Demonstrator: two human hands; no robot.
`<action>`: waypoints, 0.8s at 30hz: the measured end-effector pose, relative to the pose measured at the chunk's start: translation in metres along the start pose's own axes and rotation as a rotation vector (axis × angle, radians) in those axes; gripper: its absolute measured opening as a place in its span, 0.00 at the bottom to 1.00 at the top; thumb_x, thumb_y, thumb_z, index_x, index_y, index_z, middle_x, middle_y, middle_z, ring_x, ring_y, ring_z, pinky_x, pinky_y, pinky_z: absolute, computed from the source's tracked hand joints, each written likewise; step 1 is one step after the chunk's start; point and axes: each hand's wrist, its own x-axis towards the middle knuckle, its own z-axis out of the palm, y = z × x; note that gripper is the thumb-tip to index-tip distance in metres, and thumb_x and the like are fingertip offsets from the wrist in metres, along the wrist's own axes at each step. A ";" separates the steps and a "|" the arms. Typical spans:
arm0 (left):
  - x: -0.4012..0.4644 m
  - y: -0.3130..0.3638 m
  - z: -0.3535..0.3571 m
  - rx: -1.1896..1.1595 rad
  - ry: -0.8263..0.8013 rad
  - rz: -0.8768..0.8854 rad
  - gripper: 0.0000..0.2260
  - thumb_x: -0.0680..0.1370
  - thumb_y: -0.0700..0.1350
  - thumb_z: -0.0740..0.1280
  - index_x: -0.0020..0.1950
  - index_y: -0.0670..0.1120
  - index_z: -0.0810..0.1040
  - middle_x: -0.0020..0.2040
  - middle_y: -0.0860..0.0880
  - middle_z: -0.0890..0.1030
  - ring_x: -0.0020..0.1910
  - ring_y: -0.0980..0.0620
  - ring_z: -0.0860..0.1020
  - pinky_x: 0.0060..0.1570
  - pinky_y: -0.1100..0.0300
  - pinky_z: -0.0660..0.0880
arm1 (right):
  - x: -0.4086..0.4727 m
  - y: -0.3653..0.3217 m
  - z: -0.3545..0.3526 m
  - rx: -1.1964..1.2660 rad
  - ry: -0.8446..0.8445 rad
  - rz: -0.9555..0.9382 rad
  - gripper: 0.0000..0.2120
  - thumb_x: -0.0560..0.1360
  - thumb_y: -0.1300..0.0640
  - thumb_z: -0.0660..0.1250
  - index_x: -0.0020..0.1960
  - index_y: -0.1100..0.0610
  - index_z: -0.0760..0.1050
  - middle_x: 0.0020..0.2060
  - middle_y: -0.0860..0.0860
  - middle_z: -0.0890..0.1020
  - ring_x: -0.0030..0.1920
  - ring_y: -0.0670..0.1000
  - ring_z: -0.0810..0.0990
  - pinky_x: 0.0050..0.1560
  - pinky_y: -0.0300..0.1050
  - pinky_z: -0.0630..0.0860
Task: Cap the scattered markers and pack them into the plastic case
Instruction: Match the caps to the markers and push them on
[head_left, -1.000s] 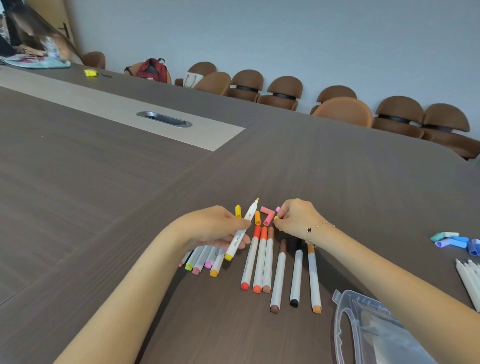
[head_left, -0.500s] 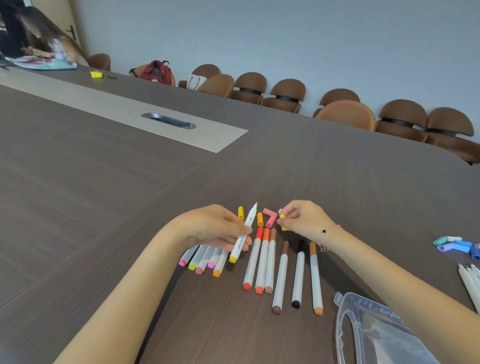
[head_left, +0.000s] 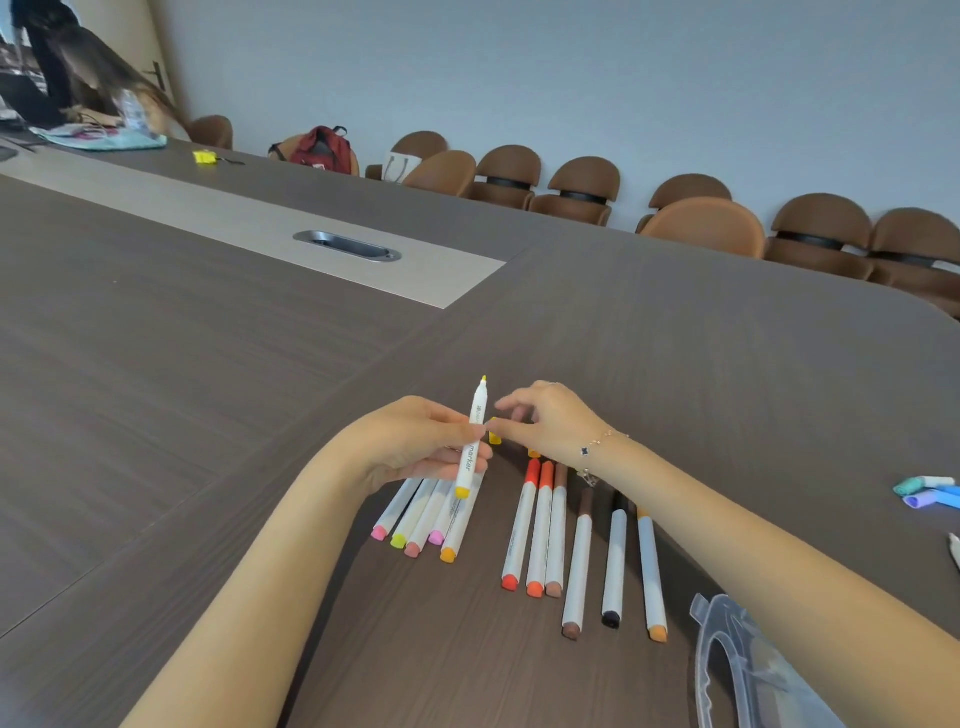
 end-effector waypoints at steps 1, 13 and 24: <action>0.000 0.001 0.001 0.010 0.001 0.001 0.10 0.76 0.43 0.68 0.55 0.41 0.81 0.48 0.45 0.85 0.48 0.50 0.84 0.50 0.60 0.80 | 0.005 -0.001 0.005 -0.020 -0.029 -0.010 0.20 0.75 0.44 0.65 0.63 0.52 0.77 0.49 0.48 0.78 0.49 0.44 0.73 0.48 0.37 0.68; 0.005 0.001 0.015 0.125 -0.089 0.006 0.11 0.77 0.45 0.67 0.56 0.42 0.80 0.47 0.48 0.85 0.45 0.53 0.84 0.47 0.64 0.80 | -0.018 -0.009 -0.020 1.470 0.029 0.343 0.12 0.77 0.62 0.65 0.60 0.59 0.71 0.52 0.59 0.83 0.50 0.55 0.84 0.43 0.44 0.82; 0.003 0.000 0.022 0.118 -0.081 0.047 0.10 0.79 0.45 0.65 0.56 0.42 0.79 0.46 0.48 0.85 0.41 0.56 0.83 0.47 0.63 0.80 | -0.028 -0.016 -0.024 1.162 -0.031 0.213 0.14 0.77 0.60 0.65 0.63 0.58 0.72 0.51 0.58 0.84 0.49 0.54 0.84 0.49 0.45 0.81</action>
